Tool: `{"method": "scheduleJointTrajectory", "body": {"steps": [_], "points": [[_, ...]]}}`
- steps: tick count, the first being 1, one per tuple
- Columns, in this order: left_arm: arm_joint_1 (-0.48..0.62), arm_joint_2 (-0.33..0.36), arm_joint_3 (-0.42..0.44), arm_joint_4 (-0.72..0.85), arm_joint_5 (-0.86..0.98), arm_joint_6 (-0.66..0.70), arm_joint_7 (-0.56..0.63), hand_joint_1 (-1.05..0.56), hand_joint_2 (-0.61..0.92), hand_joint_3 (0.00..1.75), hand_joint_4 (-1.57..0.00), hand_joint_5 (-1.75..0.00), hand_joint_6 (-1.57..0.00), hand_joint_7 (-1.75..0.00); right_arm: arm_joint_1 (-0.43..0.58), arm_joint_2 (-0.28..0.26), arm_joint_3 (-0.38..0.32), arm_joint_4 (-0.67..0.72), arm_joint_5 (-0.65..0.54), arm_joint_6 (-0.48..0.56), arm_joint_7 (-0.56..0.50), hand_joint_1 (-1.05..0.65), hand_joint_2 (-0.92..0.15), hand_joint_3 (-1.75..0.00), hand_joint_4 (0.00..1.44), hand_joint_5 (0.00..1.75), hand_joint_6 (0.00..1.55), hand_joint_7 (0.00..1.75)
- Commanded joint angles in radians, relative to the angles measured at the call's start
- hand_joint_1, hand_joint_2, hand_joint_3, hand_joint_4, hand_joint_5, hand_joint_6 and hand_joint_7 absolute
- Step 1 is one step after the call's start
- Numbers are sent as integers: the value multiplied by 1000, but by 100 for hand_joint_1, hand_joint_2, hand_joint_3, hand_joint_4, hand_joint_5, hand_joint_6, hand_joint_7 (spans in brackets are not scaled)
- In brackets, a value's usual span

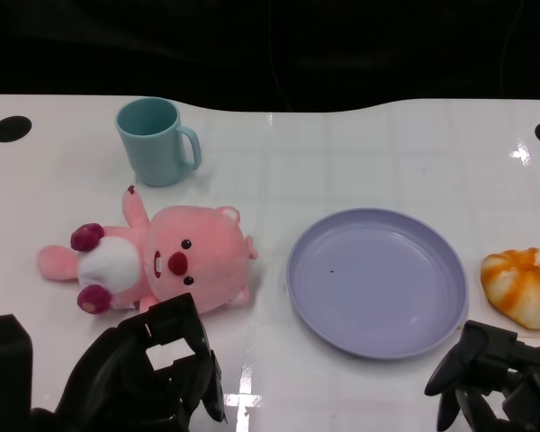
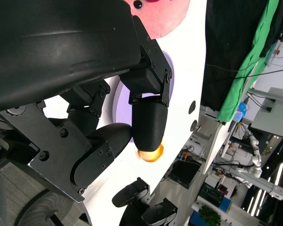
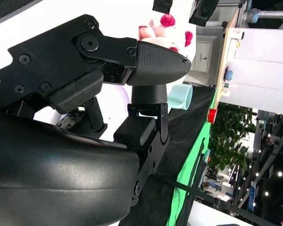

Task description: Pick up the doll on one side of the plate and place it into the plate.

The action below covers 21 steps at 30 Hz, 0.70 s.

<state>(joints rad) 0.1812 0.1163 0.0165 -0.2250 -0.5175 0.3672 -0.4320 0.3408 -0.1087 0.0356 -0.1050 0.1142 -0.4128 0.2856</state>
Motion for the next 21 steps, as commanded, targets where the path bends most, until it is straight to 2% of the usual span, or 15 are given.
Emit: {"method": "scheduleJointTrajectory", "body": {"steps": [1, 21], "points": [[4, 10, 11, 4, 8, -9, -1, -24, 35, 136, -84, -175, -74, -160, 3, -8, -14, -5, 14, 0, -1, -68, -72, -83, 83, 160, 75, 130], [3, 11, 12, 10, 8, -11, -3, -24, 35, 135, -84, -175, -74, -160, 3, -9, -15, -4, 7, -5, -2, -69, -75, -77, 82, 160, 75, 130]]}}
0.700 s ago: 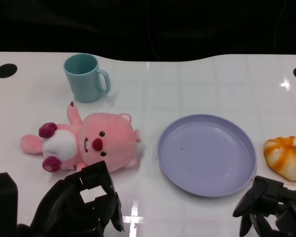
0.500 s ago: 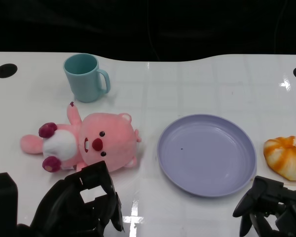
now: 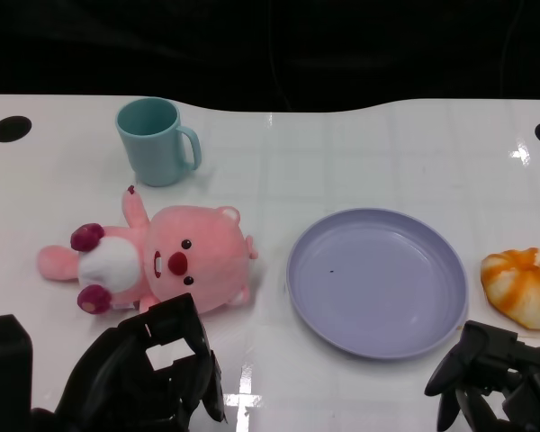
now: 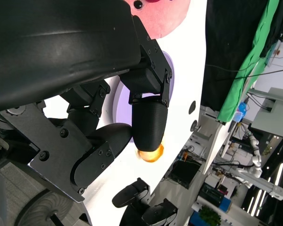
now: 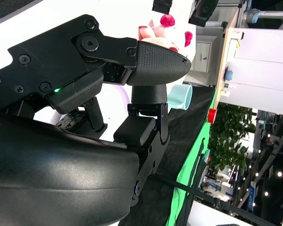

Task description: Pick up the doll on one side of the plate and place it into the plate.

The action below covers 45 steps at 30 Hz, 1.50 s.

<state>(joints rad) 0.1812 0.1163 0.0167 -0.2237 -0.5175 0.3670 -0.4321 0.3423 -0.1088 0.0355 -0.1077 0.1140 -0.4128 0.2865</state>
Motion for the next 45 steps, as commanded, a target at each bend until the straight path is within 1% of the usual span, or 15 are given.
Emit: {"method": "scheduleJointTrajectory", "body": {"steps": [1, 11, 13, 15, 19, 21, 23, 24, 25, 28, 31, 35, 37, 39, 45], "points": [[3, 11, 12, 9, 8, -11, -3, -25, 35, 135, -84, -175, -74, -160, 2, -9, -15, -2, 5, -4, -4, -69, -75, -76, 83, 160, 75, 130], [2, 9, 13, 13, 7, -20, -7, -24, 35, 134, -84, -173, -75, -158, 1, -9, -14, 1, 12, -7, 0, -68, -77, -74, 83, 160, 74, 130], [3, 3, 17, 12, -3, -22, -9, -24, 39, 126, -84, -163, -78, -144, 1, -9, -14, 0, 14, -6, 1, -68, -77, -75, 82, 160, 74, 130], [3, -3, 21, 9, -11, -21, -4, -23, 40, 124, -82, -153, -81, -122, 1, -8, -13, 0, 13, -6, 2, -68, -76, -75, 82, 160, 74, 130], [-3, -6, 34, 0, -17, -26, -5, -24, 41, 122, -76, -144, -80, -98, 2, -8, -13, -1, 10, -6, 0, -68, -76, -76, 82, 160, 74, 130], [-5, -5, 36, -8, -15, -31, -7, -27, 47, 109, -74, -141, -78, -90, 1, -9, -13, -1, 10, -6, 0, -68, -76, -76, 82, 161, 74, 130], [-11, 1, 39, -8, -17, -52, -32, -31, 65, 78, -69, -138, -74, -84, 1, -8, -14, -4, 14, -1, -1, -68, -76, -76, 82, 161, 74, 130], [-17, 6, 41, -6, -16, -63, -47, -34, 77, 55, -64, -137, -70, -79, 0, -7, -14, -3, 15, -2, 0, -67, -76, -76, 82, 161, 74, 130], [-22, 11, 43, -4, -15, -70, -56, -35, 83, 44, -62, -136, -69, -77, -1, -7, -13, -3, 17, -2, 1, -67, -76, -77, 82, 161, 74, 130], [-40, 22, 61, 2, -22, -77, -75, -41, 91, 22, -56, -126, -66, -68, -5, -8, -11, 1, 11, -8, 2, -68, -76, -77, 81, 161, 74, 130], [-60, 44, 77, 2, -20, -87, -99, -43, 92, 18, -47, -117, -59, -61, -8, -6, -9, 6, 8, -12, 1, -69, -76, -76, 81, 161, 74, 131], [-82, 87, 74, 19, 70, -211, -133, -49, 92, 17, -40, -106, -52, -51, -15, 0, -6, 12, 15, -8, 1, -68, -76, -77, 81, 161, 74, 131], [-91, 102, 68, 33, 114, -264, -134, -56, 92, 14, -41, -95, -50, -40, -19, 2, -5, 16, 17, -7, 2, -68, -74, -80, 81, 161, 75, 131], [-103, 116, 69, 54, 138, -304, -145, -61, 92, 12, -34, -88, -44, -33, -23, 1, -4, 21, 16, -9, 4, -69, -74, -80, 81, 161, 74, 131], [-135, 163, 71, 86, 240, -447, -148, -64, 92, 13, -21, -79, -37, -24, -26, 3, -3, 20, 8, -10, -2, -68, -74, -80, 82, 162, 74, 132]]}}
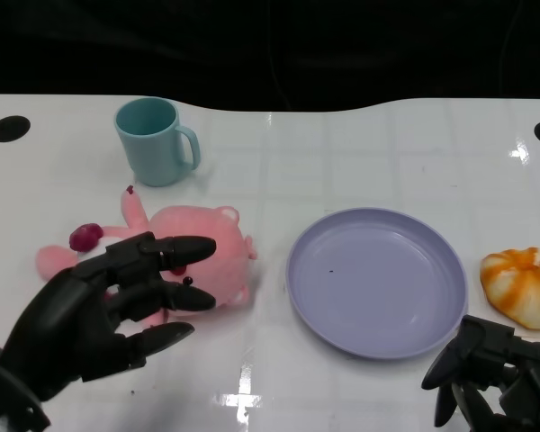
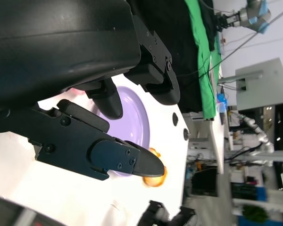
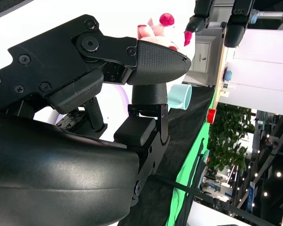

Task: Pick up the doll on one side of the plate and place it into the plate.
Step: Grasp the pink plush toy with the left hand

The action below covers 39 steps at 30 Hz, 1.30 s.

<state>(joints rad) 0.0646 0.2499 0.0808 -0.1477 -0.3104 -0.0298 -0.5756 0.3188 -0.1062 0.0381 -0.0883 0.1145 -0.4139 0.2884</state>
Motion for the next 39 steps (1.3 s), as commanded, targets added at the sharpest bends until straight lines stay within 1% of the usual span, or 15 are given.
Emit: {"method": "scheduleJointTrajectory", "body": {"steps": [1, 5, 9, 16, 21, 24, 27, 30, 34, 39], "points": [[-22, 33, 7, 12, 40, -61, -2, -62, 92, 12, -20, -79, -37, -23, -2, 1, -6, 1, 7, -9, -4, -67, -73, -83, 82, 162, 74, 132], [-55, 81, 17, -6, 112, -90, 24, -62, 92, 9, -15, -76, -34, -18, 0, 2, -5, -2, 10, -8, -4, -67, -71, -88, 83, 162, 74, 132], [-83, 112, 21, -1, 188, -138, 53, -62, 92, 7, -12, -75, -32, -15, 1, 1, -5, -4, 2, -10, -8, -68, -70, -89, 83, 162, 74, 133], [-131, 184, 21, -14, 298, -128, 90, -58, 89, 0, -1, -73, -30, -9, -1, -1, -7, 1, 4, -13, -4, -67, -70, -89, 82, 163, 73, 134], [-155, 234, 7, -17, 439, -144, 138, -60, 87, 0, 0, -72, -31, -8, 2, 0, -6, -2, 6, -12, -4, -68, -70, -89, 82, 163, 74, 134], [-162, 274, -12, -37, 572, -133, 173, -63, 88, 0, -1, -69, -31, -6, 4, 0, -6, -5, 7, -10, -4, -68, -69, -90, 82, 163, 74, 134], [-171, 302, -33, -53, 710, -127, 214, -66, 88, 0, -7, -58, -32, -3, 4, 0, -6, -6, 6, -10, -5, -68, -69, -90, 83, 162, 74, 134], [-183, 314, -59, -51, 822, -121, 255, -67, 86, 0, -14, -47, -33, -1, 5, -1, -6, -7, 8, -8, -3, -68, -70, -89, 83, 162, 73, 134], [-218, 332, -111, -47, 956, -54, 239, -67, 86, 1, -11, -40, -28, 0, 5, -3, -7, -5, 5, -12, -3, -69, -71, -87, 82, 162, 73, 134], [-273, 339, -174, 5, 1054, -11, 234, -68, 87, 0, -9, -35, -24, 0, 9, -2, -7, -10, 8, -7, -3, -69, -73, -83, 82, 162, 73, 135]]}}
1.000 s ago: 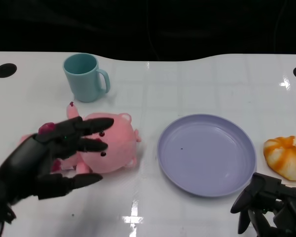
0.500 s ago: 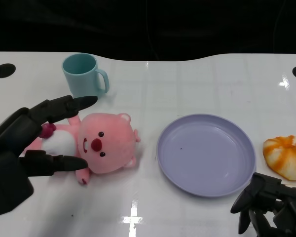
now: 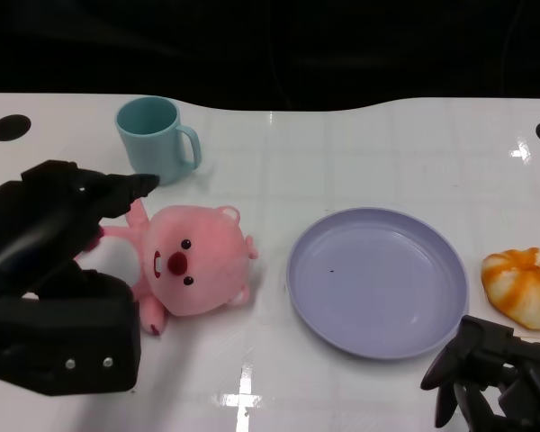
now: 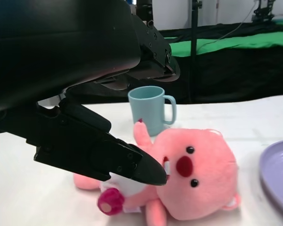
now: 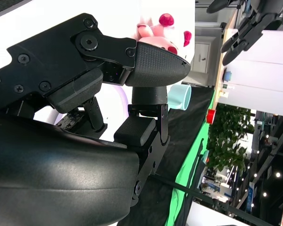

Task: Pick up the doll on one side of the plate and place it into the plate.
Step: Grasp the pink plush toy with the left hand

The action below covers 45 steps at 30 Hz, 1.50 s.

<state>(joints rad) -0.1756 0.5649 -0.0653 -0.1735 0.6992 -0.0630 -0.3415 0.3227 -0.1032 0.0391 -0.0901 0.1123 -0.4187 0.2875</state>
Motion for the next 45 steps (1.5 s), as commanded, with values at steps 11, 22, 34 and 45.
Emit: {"method": "scheduleJointTrajectory", "body": {"steps": [11, 22, 34, 45], "points": [[-168, 11, -158, 204, 129, 89, -14, -74, 90, 1, -10, -32, -23, 0, 9, -8, -10, -9, 8, -11, 0, -70, -75, -80, 82, 162, 73, 134], [-276, -25, -269, 423, 172, 80, 57, -76, 91, 1, -12, -30, -23, -1, 17, -9, -9, -15, 6, -13, -1, -72, -78, -74, 82, 161, 74, 133], [-393, -88, -367, 689, 172, 91, 115, -73, 92, 2, -14, -23, -23, 0, 30, -12, -10, -34, 6, -3, -3, -73, -82, -65, 82, 160, 75, 132], [-506, -182, -449, 974, 156, 107, 132, -73, 92, 4, -18, -12, -22, 0, 38, -16, -13, -45, 18, 3, 4, -72, -84, -62, 81, 160, 74, 131]]}}
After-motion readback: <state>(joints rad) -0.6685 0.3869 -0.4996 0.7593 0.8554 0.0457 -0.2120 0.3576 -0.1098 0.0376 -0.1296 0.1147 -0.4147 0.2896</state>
